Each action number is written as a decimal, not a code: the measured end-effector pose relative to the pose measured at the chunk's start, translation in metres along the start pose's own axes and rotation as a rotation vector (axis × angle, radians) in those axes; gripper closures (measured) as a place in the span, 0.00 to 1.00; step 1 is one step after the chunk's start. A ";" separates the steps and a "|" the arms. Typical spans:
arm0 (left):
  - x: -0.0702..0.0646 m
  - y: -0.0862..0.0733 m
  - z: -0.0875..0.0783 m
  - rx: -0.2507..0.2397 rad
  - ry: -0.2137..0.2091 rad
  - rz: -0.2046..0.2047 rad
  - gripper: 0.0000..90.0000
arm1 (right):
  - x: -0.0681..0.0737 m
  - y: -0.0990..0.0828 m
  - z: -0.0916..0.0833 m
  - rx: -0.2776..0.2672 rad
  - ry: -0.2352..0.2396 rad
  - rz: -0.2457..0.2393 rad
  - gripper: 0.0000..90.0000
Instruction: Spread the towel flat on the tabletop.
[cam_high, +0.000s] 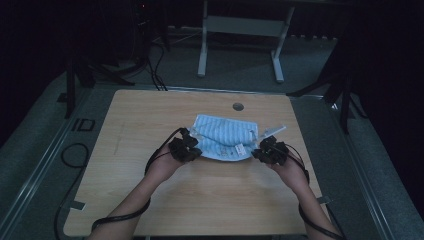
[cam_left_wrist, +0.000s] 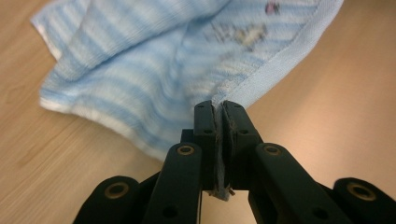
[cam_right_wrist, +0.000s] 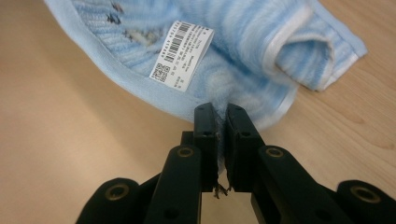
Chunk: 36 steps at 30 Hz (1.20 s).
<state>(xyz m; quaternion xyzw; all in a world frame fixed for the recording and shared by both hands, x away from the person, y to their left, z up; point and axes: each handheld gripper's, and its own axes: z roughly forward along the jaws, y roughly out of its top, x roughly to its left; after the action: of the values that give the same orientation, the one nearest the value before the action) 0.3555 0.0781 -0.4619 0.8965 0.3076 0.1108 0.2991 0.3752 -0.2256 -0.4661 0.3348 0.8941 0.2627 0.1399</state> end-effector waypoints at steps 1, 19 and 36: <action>-0.006 -0.003 -0.009 -0.010 -0.009 0.014 0.94 | 0.007 -0.004 -0.009 -0.010 0.003 -0.012 0.93; -0.117 -0.091 -0.044 0.073 -0.462 0.129 0.82 | 0.119 -0.137 -0.094 -0.023 0.193 -0.028 0.80; -0.059 -0.062 -0.003 0.082 -0.261 0.066 0.68 | 0.034 -0.079 -0.029 -0.053 0.036 0.062 0.93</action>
<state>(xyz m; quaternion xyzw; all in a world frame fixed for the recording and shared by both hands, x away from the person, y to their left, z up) 0.2780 0.0823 -0.4978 0.9243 0.2408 -0.0099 0.2959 0.2967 -0.2644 -0.4894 0.3536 0.8785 0.2965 0.1242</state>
